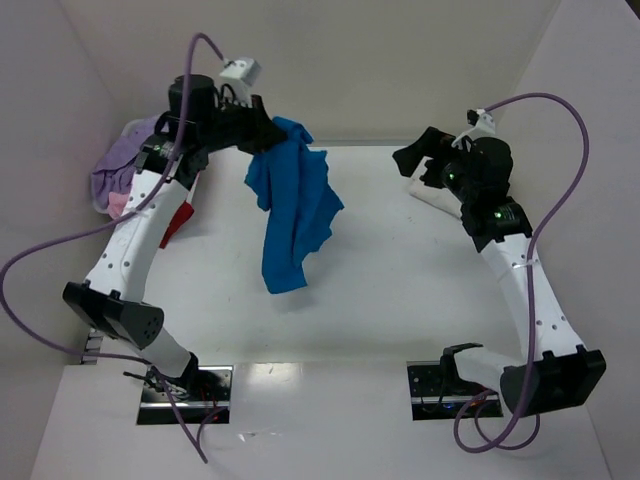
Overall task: Fold and stack the t-shirts
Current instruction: Flatten out the tshirt
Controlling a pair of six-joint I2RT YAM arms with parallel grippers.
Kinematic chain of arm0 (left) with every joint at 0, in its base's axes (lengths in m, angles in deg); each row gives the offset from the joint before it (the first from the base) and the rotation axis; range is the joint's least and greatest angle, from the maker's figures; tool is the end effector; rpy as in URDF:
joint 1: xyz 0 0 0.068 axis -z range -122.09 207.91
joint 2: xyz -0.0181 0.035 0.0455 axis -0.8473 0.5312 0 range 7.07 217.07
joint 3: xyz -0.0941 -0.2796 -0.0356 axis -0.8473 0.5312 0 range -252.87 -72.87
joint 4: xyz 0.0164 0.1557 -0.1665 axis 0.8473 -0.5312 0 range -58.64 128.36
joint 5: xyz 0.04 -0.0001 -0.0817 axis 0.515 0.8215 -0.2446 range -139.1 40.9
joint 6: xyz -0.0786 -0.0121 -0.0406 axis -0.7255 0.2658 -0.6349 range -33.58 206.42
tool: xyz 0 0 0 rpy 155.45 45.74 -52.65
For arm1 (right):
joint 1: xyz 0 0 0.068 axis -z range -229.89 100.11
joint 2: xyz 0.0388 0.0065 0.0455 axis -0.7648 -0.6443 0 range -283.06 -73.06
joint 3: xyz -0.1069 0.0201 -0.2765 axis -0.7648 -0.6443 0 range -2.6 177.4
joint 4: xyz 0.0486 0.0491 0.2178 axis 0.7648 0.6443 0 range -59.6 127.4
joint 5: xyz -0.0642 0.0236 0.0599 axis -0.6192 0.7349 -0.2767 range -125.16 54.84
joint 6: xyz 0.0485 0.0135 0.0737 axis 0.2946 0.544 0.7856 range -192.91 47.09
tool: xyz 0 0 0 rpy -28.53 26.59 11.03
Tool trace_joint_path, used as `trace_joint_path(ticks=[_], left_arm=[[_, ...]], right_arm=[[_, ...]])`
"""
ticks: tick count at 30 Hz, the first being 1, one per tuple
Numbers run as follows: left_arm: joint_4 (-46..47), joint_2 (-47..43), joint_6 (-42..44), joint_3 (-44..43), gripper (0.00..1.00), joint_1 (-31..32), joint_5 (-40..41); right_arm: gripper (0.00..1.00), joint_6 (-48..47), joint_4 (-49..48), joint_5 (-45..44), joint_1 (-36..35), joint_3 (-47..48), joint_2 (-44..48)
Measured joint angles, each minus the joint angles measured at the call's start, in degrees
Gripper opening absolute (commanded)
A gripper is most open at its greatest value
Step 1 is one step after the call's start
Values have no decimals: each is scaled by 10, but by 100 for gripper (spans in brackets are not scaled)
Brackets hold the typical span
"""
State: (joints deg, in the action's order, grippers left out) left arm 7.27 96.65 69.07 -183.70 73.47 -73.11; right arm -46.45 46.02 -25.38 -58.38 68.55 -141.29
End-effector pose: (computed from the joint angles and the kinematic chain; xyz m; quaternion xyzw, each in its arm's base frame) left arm 0.3150 -0.1213 0.5094 0.1222 0.7504 -0.3310 0.5590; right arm 0.2627 0.0528 0.4190 0.0690 0.7769 0.2504 0.5736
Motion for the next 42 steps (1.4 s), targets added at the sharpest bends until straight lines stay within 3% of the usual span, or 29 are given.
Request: trace_joint_path(ticks=[5, 10, 14, 21, 28, 32, 33, 34, 36, 37, 42], left_arm=[[-55, 26, 41, -23, 0, 56, 23], [-42, 24, 43, -48, 0, 51, 20], [-39, 26, 38, -51, 0, 51, 14], [-38, 41, 35, -60, 0, 54, -3], [-38, 52, 35, -65, 0, 63, -21], [-36, 52, 35, -64, 0, 65, -30], [-35, 52, 35, -61, 0, 65, -31], [-35, 51, 35, -59, 0, 65, -33], [-33, 51, 35, -53, 0, 65, -36], [-33, 51, 35, -49, 0, 65, -37], [-31, 49, 35, -31, 4, 65, -27]], right_arm=[[100, -10, -23, 50, 0, -13, 58], [100, -3, -76, 122, -8, -37, 82], [100, 8, -110, 146, -66, -59, 69], [100, 33, -159, 129, -159, -75, 26], [96, 42, -186, 102, -178, -69, -41], [76, 39, -186, 76, -178, -38, -90], [62, 38, -186, 69, -178, -36, -94], [54, 38, -186, 62, -178, -35, -97], [11, 37, -190, 50, -178, -35, -99], [3, 40, -193, 47, -178, -35, -100], [0, 47, -197, 15, -178, -20, -105]])
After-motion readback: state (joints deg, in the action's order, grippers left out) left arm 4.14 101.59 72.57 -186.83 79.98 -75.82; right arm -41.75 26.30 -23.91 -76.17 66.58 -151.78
